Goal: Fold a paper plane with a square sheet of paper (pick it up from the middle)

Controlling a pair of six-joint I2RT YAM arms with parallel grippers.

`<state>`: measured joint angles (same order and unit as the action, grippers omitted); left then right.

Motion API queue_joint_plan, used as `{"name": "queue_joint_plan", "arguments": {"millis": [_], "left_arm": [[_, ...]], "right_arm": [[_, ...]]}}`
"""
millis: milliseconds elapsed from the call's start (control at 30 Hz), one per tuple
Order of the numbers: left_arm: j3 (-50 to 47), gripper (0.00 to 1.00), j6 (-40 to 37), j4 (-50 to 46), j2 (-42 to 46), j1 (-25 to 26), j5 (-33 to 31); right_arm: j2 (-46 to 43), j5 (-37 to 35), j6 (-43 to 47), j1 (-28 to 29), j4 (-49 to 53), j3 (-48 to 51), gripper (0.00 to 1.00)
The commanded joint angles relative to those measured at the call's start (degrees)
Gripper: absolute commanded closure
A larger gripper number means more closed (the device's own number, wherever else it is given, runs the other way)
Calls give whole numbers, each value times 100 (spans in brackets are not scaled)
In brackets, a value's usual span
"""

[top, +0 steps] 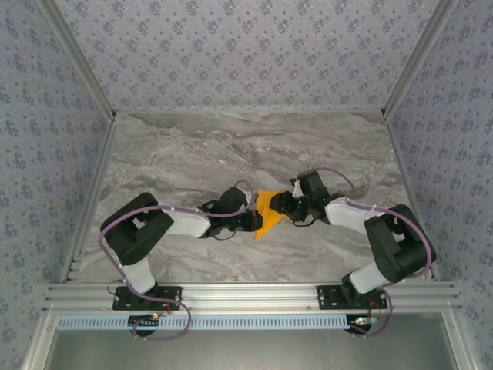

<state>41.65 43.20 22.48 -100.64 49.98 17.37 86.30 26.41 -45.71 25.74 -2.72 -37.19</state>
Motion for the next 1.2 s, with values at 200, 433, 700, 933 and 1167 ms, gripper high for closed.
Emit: {"name": "queue_joint_plan", "arguments": {"millis": [200, 433, 700, 933, 1167], "left_arm": [[-388, 99, 413, 834, 57, -76, -123], [-532, 99, 542, 1003, 97, -76, -232], [-721, 99, 643, 1182, 185, -84, -400], [-899, 99, 759, 1437, 270, -109, -479], [-983, 96, 718, 1336, 439, -146, -550]], "right_arm": [[578, 233, 211, 73, -100, -383, 51], [747, 252, 212, 107, -91, -510, 51], [1002, 131, 286, 194, 140, -660, 51], [1187, -178, 353, 348, 513, -853, 49], [1363, -542, 356, 447, 954, -993, 44]]}}
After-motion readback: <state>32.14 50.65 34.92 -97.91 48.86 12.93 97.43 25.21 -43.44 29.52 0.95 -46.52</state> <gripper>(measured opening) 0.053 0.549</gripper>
